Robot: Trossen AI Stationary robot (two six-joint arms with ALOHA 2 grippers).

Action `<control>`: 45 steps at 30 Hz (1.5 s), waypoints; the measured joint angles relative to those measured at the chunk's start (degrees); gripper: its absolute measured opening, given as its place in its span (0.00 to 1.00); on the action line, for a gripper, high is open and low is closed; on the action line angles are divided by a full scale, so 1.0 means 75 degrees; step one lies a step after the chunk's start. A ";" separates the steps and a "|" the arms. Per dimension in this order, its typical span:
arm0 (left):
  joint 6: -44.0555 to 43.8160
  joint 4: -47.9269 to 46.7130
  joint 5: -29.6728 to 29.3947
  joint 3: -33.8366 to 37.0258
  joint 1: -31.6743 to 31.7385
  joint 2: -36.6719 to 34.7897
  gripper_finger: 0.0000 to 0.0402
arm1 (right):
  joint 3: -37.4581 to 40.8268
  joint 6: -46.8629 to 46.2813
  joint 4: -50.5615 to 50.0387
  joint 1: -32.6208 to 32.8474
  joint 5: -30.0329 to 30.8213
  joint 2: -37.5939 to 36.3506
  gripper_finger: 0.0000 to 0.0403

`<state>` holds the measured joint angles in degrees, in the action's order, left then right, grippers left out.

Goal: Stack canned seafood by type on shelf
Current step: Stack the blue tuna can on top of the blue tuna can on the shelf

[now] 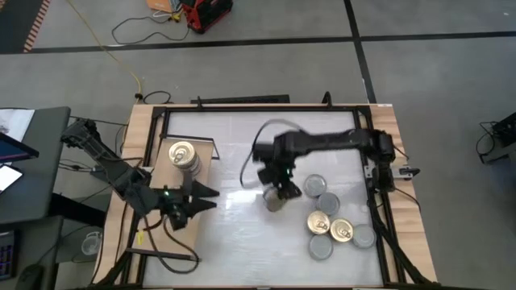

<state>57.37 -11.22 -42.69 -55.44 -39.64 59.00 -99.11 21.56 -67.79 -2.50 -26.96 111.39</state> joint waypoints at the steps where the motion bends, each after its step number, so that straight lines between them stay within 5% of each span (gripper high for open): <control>1: 0.0331 -0.0091 0.0083 0.0000 0.0000 0.0095 0.60 | 0.0000 -0.0234 0.0190 -0.0226 -0.0364 -0.0082 0.53; 12: 0.3406 -0.0069 -0.2741 0.0000 0.0012 0.1467 0.60 | -0.0006 -0.2981 0.3222 -0.1914 -0.4586 -0.0341 0.53; 24: 0.3966 0.0352 -0.3048 0.0003 0.0619 0.1537 0.74 | -0.0006 -0.4559 0.4951 -0.1918 -0.4911 -0.0336 0.53; 45: 0.6125 0.1435 -0.1937 0.0000 0.1307 0.1461 0.74 | -0.0006 -0.6231 0.5641 -0.1543 -0.5002 -0.0317 0.53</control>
<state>103.31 -0.46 -57.22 -55.44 -29.83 69.95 -99.15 -25.17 -25.48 -14.08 -64.47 109.01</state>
